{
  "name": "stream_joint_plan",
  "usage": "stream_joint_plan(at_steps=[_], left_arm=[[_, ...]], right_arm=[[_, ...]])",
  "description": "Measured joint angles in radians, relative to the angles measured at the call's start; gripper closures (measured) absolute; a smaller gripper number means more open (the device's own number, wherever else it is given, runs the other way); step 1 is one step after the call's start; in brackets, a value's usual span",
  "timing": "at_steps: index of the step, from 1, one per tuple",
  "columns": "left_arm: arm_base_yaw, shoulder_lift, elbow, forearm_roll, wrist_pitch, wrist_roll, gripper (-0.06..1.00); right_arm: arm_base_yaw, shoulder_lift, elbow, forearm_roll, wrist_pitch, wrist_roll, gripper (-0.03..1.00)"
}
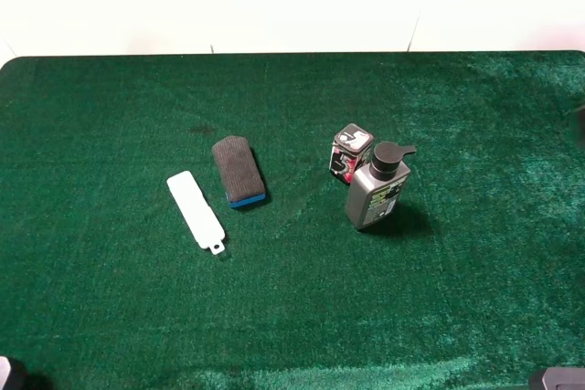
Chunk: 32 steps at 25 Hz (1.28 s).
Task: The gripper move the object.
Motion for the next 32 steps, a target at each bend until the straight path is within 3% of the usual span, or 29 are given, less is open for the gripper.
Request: stream_joint_plan(at_steps=[6,13,22,32], left_arm=[[0.0,0.0,0.0,0.0,0.0,0.0,0.06],[0.0,0.0,0.0,0.0,0.0,0.0,0.06],[0.0,0.0,0.0,0.0,0.0,0.0,0.06],[0.0,0.0,0.0,0.0,0.0,0.0,0.06]], right_arm=[[-0.214,-0.237,0.152,0.0,-0.087,0.001,0.28],[-0.362,-0.483,0.299,0.003,-0.102,0.001,0.28],[-0.459,-0.695,0.387,0.029,-0.107,0.001,0.28],[-0.51,-0.701,0.396,0.035,-0.128,0.001,0.28]])
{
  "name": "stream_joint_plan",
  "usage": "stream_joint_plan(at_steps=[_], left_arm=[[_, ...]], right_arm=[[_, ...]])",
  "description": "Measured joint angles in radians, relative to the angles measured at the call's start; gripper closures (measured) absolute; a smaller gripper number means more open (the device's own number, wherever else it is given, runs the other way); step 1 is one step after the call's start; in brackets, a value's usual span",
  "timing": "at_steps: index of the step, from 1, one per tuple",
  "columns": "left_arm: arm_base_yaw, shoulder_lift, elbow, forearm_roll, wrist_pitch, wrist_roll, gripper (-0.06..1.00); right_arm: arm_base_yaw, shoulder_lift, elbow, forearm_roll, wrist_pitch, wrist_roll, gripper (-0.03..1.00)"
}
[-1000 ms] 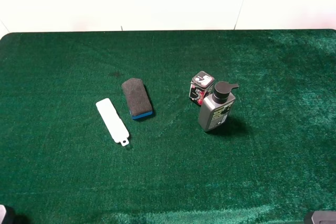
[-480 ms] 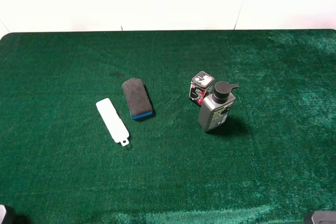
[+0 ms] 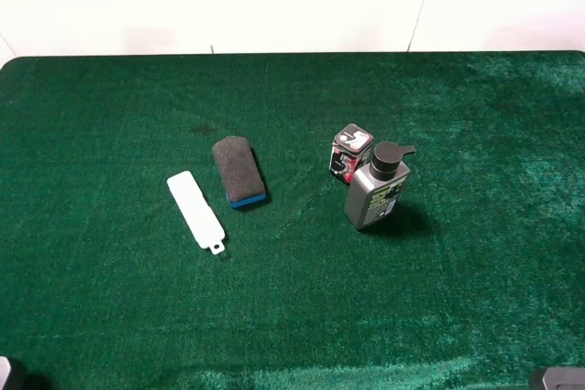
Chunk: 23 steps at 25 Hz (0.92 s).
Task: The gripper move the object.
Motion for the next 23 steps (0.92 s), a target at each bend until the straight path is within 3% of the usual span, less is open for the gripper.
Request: stream_joint_plan(at_steps=[23], left_arm=[[0.0,0.0,0.0,0.0,0.0,0.0,0.06]], right_arm=[[0.0,0.0,0.0,0.002,0.0,0.0,0.28]])
